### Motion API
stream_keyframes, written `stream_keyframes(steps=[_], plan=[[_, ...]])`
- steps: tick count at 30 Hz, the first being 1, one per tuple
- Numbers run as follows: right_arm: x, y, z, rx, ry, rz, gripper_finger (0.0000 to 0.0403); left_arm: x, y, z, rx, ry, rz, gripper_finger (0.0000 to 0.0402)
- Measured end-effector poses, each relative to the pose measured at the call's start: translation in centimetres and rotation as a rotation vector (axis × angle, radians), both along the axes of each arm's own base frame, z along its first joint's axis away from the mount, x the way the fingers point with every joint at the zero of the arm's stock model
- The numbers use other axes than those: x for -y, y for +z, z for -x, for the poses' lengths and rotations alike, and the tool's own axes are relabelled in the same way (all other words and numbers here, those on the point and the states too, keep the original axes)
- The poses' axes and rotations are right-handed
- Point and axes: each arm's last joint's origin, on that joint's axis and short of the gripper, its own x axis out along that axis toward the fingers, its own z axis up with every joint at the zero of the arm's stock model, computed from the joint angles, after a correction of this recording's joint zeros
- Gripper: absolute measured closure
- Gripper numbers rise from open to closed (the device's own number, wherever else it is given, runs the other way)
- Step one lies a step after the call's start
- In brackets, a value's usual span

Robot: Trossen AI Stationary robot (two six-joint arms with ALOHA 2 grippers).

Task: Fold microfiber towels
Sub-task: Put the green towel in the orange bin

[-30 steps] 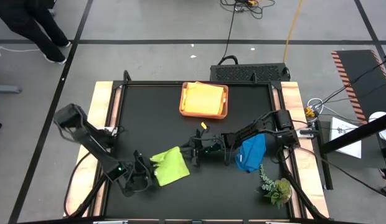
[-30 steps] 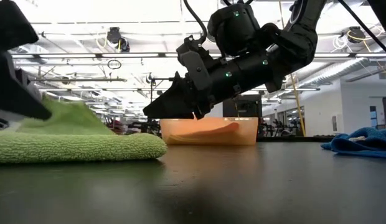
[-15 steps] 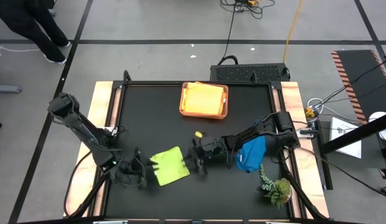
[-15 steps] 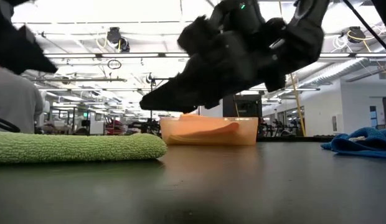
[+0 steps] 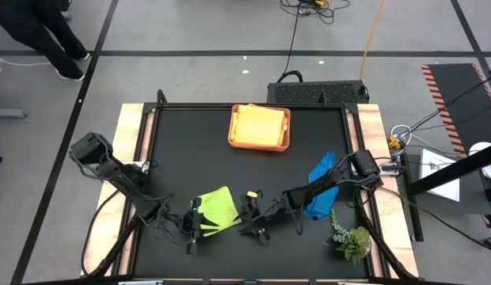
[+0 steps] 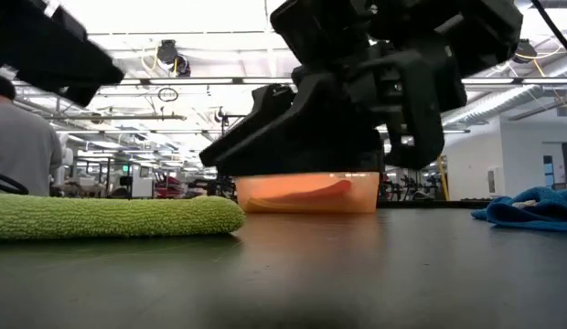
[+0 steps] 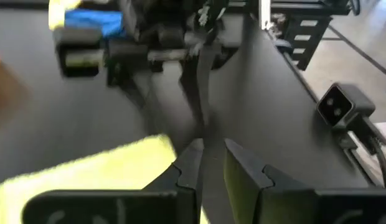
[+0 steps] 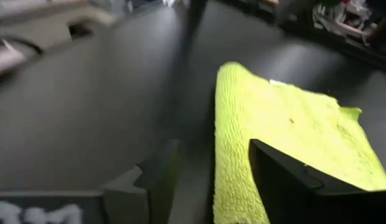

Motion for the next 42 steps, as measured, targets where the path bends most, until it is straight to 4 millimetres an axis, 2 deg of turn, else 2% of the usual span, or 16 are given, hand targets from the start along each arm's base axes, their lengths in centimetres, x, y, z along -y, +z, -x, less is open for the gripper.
stream_keyframes(steps=[4,7,15,18,21,25,32,42], plan=[[-0.5,0.0,-0.2,-0.036,-0.029,0.144,0.0183,-0.2,0.5,-0.9,0.021,-0.014,-0.057,0.0340],[-0.4,-0.1,-0.2,-0.030,-0.065,0.228,0.0177,-1.0,0.4,-1.4,0.009,0.010,-0.089,0.0320],[-0.3,-0.6,0.1,-0.052,-0.028,0.379,0.0198,-2.8,-0.2,-2.3,-0.062,0.027,-0.131,0.0192],[-0.4,-0.6,0.2,-0.046,-0.005,0.420,0.0205,-2.6,0.0,-2.5,-0.078,-0.003,-0.127,0.0151],[-0.5,-0.6,0.2,-0.044,0.009,0.435,0.0208,-2.1,0.3,-2.5,-0.129,-0.005,-0.134,0.0127],[-1.1,-0.8,0.4,-0.035,0.036,0.467,0.0208,-1.4,0.6,-2.2,-0.192,0.004,-0.146,0.0122],[-1.3,-0.9,0.5,-0.033,0.032,0.472,0.0208,-0.5,0.5,-1.4,-0.185,0.054,-0.111,0.0147],[-1.5,-1.1,0.2,-0.004,0.030,0.421,0.0208,0.9,-2.9,-2.4,-0.196,0.039,-0.071,0.0160]])
